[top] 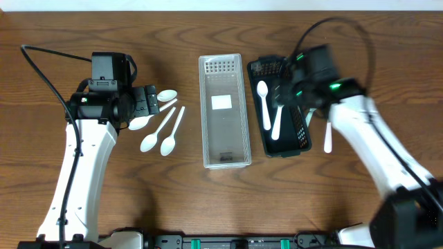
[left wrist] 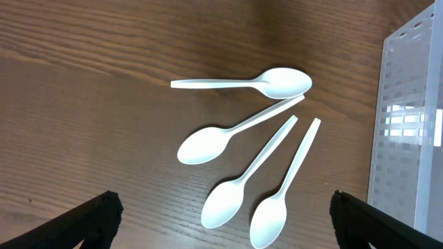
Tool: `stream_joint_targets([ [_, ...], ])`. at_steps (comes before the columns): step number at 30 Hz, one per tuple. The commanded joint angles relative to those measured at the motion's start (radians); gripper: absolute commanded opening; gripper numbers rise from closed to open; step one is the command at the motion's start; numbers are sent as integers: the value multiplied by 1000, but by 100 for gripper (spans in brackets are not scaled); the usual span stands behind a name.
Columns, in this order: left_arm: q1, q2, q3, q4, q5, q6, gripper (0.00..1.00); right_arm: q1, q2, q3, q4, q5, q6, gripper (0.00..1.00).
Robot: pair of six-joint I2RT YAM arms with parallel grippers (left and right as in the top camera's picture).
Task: Pack container
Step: 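Move the spoon over the black basket and release it, then grasp the next white fork with the right gripper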
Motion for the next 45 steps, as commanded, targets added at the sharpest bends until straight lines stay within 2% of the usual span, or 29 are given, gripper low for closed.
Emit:
stream_joint_targets([
  [1,5,6,20,0,-7,14,98,-136,-98,53,-50,88,1,83],
  [6,5,6,20,0,-7,14,98,-325,-77,29,-130,86,-3,83],
  [9,5,6,20,0,-7,14,98,-379,-29,-4,-149,69,-3,82],
  [17,5,6,20,0,-7,14,98,-354,163,-43,-132,18,-66,81],
  [22,5,6,20,0,-7,13,98,-357,277,-43,-133,109,-87,79],
  [25,5,6,20,0,-7,13,98,-352,325,-43,-148,101,-145,74],
  [32,5,6,20,0,-7,14,98,-325,376,-44,-156,105,-168,73],
  [35,5,6,20,0,-7,13,98,-318,393,-44,-158,122,-167,66],
  [37,5,6,20,0,-7,14,98,-318,406,-46,-164,128,-167,53],
  [39,5,6,20,0,-7,13,98,-318,417,-48,-167,129,-167,46],
  [41,5,6,20,0,-7,13,98,-318,428,-51,-168,131,-167,44],
  [45,5,6,20,0,-7,14,98,-318,431,-57,-171,131,-163,24],
])
